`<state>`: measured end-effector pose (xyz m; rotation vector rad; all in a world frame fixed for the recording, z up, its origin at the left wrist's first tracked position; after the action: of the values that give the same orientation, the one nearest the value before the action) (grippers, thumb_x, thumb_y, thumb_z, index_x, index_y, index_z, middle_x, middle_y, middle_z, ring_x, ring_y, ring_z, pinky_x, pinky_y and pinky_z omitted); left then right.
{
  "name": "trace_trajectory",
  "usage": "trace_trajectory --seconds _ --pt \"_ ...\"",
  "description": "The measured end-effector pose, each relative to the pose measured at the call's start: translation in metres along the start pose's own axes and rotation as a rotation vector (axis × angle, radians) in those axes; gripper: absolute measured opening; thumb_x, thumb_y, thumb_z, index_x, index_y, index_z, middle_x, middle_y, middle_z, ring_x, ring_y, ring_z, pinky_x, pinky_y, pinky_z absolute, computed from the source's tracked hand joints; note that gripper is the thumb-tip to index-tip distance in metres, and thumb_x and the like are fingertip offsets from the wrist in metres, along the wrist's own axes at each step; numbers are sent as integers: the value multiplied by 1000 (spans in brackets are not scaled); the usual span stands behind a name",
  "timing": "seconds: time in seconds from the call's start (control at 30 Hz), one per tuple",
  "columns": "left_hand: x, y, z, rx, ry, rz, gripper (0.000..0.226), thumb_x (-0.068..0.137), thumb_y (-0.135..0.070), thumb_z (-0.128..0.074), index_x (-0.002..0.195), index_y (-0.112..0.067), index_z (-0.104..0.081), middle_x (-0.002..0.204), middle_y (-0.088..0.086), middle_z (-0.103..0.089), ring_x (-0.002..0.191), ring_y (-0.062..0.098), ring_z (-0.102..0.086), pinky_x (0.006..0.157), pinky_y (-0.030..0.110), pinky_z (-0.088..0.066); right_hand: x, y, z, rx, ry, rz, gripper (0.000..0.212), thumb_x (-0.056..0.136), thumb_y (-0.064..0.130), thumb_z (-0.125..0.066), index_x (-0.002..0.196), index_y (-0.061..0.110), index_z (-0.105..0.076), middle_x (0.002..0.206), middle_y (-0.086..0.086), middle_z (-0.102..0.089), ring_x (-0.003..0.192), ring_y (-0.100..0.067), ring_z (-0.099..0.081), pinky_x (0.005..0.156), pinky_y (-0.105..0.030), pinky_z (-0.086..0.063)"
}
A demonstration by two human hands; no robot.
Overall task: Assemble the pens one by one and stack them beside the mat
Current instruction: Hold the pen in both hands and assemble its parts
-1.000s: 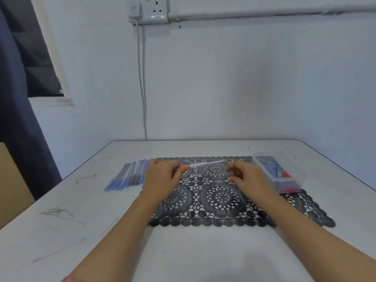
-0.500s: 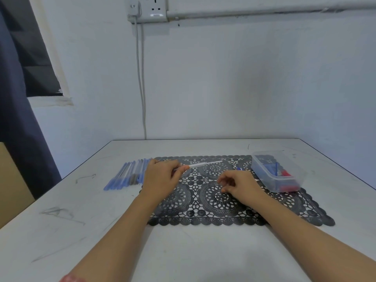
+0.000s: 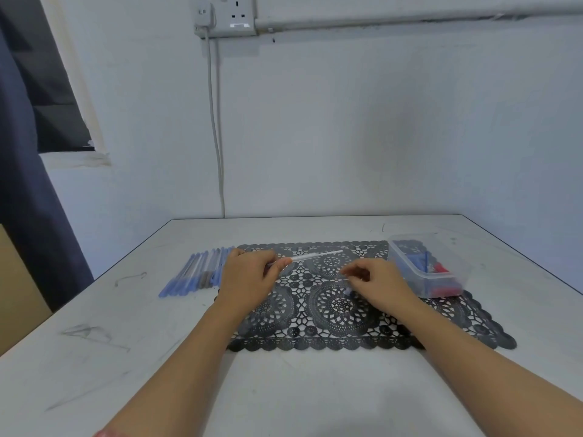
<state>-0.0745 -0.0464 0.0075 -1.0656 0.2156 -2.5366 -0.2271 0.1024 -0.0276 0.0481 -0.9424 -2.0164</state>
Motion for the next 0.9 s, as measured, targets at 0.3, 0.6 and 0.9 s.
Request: trace_trajectory --seconds 0.3,0.6,0.9 --pt "-2 -10 -3 -12 36 -58 35 90 -50 -45 60 -31 -44 47 -10 -42 49 2 -41 81 29 -29 -11 29 38 33 -309 191 30 85 -1 -54 106 15 -68 98 7 -63 85 -3 -54 75 -2 -35" --pt "-3 -18 -13 7 78 -86 39 89 -55 -41 66 -26 -53 48 -10 -42 48 0 -38 83 30 -32 -25 65 9 -137 -220 513 37 81 6 -53 118 9 -62 106 -8 -65 98 -18 -57 91 -25 -39" --pt "-3 -13 -12 18 80 -74 43 88 -57 -39 66 -25 -55 49 -10 -45 49 -1 -41 83 29 -31 -24 66 7 -198 -217 553 33 80 5 -62 113 9 -66 95 -5 -69 86 -19 -61 84 -27 -43"
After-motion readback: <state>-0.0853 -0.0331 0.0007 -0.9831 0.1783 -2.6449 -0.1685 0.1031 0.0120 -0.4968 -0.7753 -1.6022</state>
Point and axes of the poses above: each hand's wrist, its own x-axis towards the middle knuckle, its own z-axis out of the back of the hand, y = z × x, the point moved 10 cm from there along x, towards the middle knuckle
